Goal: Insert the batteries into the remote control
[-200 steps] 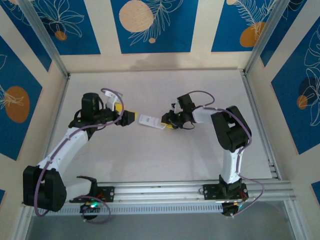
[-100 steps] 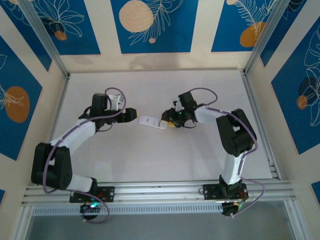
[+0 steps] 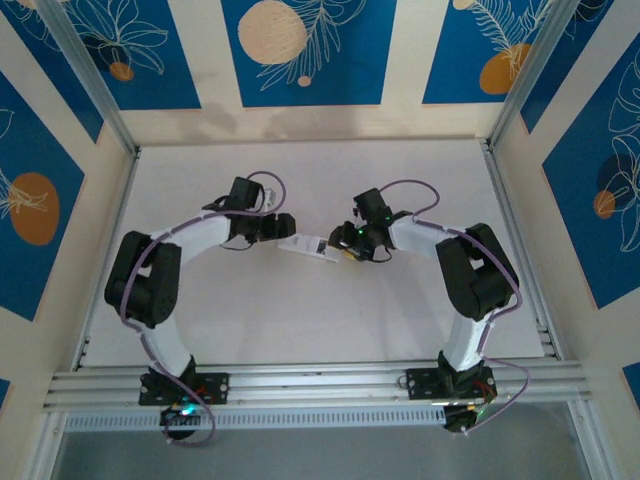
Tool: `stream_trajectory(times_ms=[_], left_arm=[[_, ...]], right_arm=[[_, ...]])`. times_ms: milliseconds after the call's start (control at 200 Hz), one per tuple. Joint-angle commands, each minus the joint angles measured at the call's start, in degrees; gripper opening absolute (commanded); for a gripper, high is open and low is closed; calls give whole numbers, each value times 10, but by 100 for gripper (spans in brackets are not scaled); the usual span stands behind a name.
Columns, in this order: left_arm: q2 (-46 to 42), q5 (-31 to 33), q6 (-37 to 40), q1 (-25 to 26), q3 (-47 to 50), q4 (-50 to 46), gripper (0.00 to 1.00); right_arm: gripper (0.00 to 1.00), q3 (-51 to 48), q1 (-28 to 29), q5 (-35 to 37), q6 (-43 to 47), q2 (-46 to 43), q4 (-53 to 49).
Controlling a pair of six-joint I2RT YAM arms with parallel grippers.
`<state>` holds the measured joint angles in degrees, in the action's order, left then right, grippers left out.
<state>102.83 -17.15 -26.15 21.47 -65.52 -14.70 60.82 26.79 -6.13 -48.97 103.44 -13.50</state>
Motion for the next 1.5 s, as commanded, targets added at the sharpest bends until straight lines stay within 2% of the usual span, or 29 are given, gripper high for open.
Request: stream_trajectory(times_ms=[0, 150, 305, 740, 995, 1496], left_arm=[[31, -16, 25, 2, -25, -30, 78], [55, -41, 28, 3, -38, -33, 76], [73, -35, 36, 3, -47, -44, 73], [112, -84, 39, 4, -57, -38, 66], [124, -100, 52, 12, -55, -48, 57], [144, -63, 132, 26, -74, -108, 51]], right_arm=[[49, -2, 2, 22, 7, -14, -27], [50, -6, 7, 1, 2, 0, -8], [48, 8, 9, -22, -8, 27, 2], [45, 25, 29, -11, -22, 54, -15], [43, 46, 32, 14, -38, 68, -42], [41, 105, 22, 33, -56, 88, -78]])
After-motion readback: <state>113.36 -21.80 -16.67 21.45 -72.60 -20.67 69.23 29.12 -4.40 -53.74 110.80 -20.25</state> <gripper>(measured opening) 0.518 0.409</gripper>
